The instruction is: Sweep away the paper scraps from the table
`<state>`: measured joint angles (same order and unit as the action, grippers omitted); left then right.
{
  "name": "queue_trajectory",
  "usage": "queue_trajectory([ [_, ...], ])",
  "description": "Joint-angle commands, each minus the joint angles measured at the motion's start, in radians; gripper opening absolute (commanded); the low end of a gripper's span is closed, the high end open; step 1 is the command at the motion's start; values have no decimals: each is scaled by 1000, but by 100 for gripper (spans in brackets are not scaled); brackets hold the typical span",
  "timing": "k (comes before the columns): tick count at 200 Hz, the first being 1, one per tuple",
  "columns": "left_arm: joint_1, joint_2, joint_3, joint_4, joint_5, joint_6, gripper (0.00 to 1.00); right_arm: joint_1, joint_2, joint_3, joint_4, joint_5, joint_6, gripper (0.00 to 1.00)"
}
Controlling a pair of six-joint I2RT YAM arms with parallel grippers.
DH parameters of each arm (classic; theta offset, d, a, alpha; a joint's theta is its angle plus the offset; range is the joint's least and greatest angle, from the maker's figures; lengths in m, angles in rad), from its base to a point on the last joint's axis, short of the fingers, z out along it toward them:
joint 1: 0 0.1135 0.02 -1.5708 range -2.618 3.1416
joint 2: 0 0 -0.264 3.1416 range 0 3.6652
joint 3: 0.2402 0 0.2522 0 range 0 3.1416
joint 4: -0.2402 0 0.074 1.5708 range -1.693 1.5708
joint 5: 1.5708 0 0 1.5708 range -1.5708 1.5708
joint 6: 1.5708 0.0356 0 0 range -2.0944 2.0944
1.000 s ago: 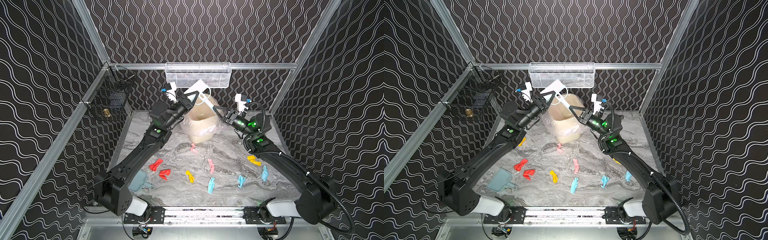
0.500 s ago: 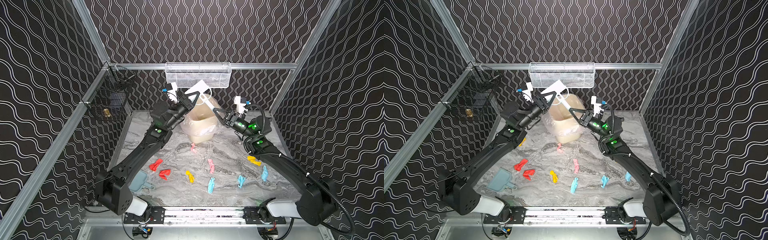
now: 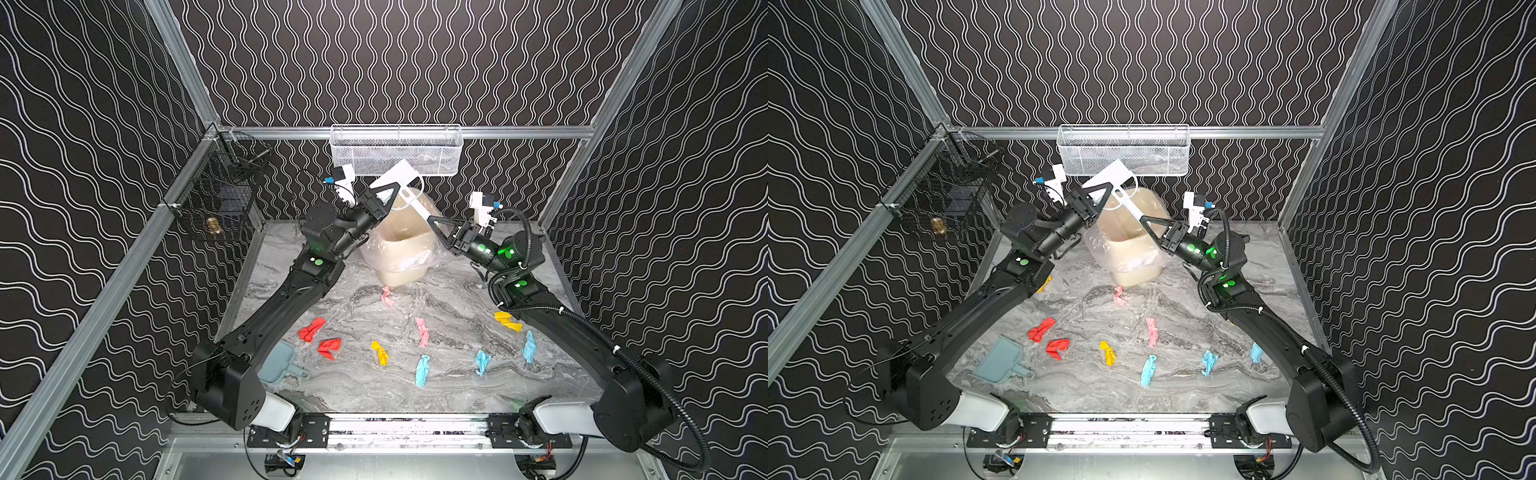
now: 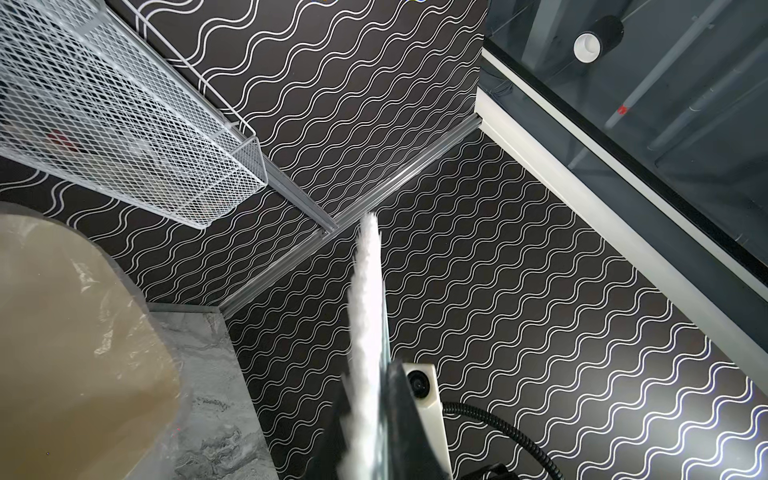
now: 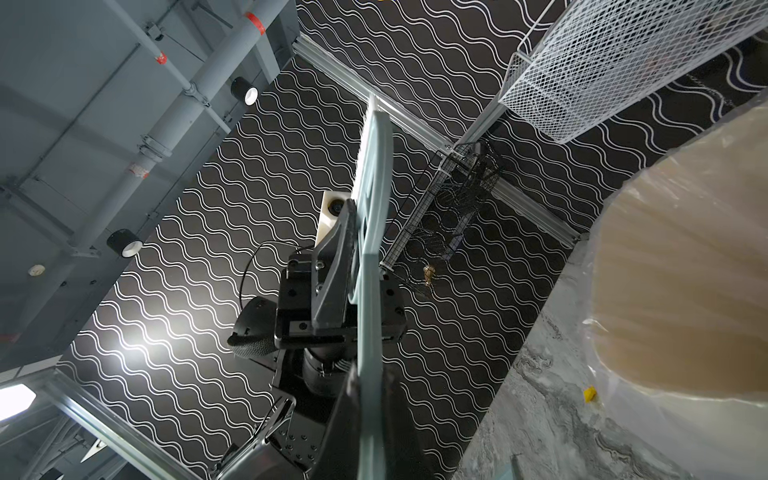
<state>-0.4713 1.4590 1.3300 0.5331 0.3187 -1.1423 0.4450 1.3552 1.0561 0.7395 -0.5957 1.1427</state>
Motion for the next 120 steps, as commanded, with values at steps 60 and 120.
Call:
queue_trajectory([
  [60, 67, -112, -19, -278, 56, 117, 99, -125, -56, 111, -233, -69, -107, 0],
  [120, 213, -221, 59, -948, 24, 391, 99, -273, -111, 202, -528, -161, -245, 0],
])
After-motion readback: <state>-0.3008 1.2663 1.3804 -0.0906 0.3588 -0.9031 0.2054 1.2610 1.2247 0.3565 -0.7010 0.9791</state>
